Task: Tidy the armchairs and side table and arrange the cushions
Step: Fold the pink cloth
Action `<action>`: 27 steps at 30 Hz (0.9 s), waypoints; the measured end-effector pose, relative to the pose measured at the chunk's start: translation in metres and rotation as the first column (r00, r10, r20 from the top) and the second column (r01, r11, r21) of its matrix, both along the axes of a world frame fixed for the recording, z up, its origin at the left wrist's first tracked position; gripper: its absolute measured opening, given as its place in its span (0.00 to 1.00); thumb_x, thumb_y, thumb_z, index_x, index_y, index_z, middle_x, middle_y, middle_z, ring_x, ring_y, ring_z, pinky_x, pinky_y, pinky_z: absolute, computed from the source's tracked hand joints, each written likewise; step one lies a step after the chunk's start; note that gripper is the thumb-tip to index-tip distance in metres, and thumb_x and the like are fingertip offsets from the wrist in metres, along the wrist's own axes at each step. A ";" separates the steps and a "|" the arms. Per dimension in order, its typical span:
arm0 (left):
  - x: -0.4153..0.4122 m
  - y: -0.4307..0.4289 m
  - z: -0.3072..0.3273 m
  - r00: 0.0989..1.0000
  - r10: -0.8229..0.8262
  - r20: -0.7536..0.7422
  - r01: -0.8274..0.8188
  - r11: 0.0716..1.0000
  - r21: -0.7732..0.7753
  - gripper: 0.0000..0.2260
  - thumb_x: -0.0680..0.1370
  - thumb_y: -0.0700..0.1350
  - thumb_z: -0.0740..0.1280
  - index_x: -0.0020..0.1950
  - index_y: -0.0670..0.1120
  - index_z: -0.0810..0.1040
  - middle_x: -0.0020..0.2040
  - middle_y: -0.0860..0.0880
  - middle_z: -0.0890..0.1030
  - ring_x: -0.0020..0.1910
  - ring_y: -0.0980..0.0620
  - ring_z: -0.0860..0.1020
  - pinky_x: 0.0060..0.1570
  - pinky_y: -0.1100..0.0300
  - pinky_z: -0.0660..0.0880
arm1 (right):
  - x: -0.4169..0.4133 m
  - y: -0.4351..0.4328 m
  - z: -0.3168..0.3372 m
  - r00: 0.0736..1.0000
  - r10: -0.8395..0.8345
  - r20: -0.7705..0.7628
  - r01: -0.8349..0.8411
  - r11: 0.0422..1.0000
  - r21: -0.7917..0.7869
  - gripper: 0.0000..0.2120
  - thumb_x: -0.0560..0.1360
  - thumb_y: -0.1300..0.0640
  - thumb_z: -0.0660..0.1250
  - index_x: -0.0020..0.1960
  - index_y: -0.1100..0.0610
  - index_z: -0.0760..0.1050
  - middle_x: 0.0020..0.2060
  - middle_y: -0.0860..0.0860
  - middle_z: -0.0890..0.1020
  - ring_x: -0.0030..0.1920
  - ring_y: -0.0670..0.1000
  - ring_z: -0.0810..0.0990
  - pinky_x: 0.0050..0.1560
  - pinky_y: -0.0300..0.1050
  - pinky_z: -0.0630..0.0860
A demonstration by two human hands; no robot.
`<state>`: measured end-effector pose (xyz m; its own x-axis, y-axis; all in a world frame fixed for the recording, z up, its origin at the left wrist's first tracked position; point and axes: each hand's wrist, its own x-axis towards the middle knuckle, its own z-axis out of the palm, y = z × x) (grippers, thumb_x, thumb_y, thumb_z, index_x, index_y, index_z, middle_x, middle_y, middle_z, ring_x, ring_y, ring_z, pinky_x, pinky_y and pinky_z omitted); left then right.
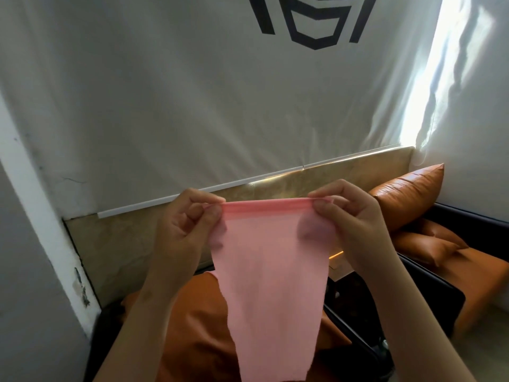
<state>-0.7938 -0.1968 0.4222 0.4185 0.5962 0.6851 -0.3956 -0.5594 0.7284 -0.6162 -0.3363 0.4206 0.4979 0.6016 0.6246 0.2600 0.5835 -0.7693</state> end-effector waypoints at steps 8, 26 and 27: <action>-0.007 0.008 -0.004 0.935 -0.341 0.093 0.354 0.908 -0.225 0.14 0.58 0.57 0.80 0.38 0.52 0.85 0.35 0.54 0.82 0.34 0.60 0.79 0.33 0.70 0.76 | -0.001 -0.008 -0.001 0.932 0.263 -0.249 -0.261 0.964 0.042 0.11 0.67 0.68 0.68 0.34 0.54 0.82 0.26 0.49 0.77 0.25 0.44 0.74 0.27 0.34 0.72; -0.008 -0.005 0.001 0.988 0.031 -0.151 -0.023 0.998 0.056 0.04 0.68 0.41 0.71 0.41 0.47 0.84 0.37 0.52 0.84 0.36 0.55 0.82 0.37 0.68 0.78 | 0.010 -0.022 0.000 0.979 -0.050 0.199 0.089 0.977 -0.194 0.06 0.69 0.60 0.71 0.45 0.58 0.82 0.36 0.58 0.84 0.37 0.51 0.82 0.40 0.40 0.78; -0.009 -0.003 0.000 0.987 0.031 -0.157 -0.020 0.997 0.071 0.06 0.68 0.41 0.72 0.42 0.49 0.84 0.38 0.51 0.84 0.36 0.54 0.82 0.38 0.67 0.78 | 0.010 -0.023 0.000 0.975 -0.061 0.212 0.105 0.974 -0.202 0.07 0.70 0.62 0.72 0.48 0.58 0.81 0.37 0.57 0.85 0.39 0.51 0.84 0.41 0.40 0.79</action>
<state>-0.8028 -0.2002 0.4227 0.5097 0.5614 0.6520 -0.2640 -0.6192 0.7395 -0.6058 -0.3589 0.4206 0.4276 0.6927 0.5808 0.4638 0.3834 -0.7987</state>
